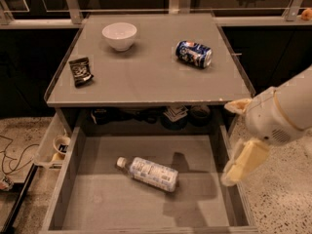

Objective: Pick blue plastic bottle from top drawer and place on counter

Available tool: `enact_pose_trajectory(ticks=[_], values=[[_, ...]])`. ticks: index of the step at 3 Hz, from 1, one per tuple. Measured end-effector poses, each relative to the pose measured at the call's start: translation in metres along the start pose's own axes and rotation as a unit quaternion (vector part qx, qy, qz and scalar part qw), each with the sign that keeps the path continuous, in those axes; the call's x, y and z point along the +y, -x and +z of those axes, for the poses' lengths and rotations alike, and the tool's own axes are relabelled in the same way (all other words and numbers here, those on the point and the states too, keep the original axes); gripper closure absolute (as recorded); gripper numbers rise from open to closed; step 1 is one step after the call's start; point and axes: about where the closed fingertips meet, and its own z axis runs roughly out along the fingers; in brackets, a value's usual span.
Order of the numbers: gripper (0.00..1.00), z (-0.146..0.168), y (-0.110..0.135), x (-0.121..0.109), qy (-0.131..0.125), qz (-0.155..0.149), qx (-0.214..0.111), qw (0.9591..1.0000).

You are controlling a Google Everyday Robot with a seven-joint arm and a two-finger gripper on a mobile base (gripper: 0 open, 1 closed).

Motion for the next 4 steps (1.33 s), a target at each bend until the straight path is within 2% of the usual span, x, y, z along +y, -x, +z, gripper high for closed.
enact_pose_trajectory(ticks=[1, 2, 3, 4], values=[[0.00, 0.042, -0.013, 0.026, -0.014, -0.009, -0.033, 0.9993], [0.00, 0.091, -0.019, 0.025, -0.032, -0.015, -0.036, 0.9987], [0.00, 0.089, -0.016, 0.013, -0.059, -0.014, -0.040, 0.9974], [0.00, 0.090, -0.016, 0.013, -0.059, -0.014, -0.040, 0.9974]])
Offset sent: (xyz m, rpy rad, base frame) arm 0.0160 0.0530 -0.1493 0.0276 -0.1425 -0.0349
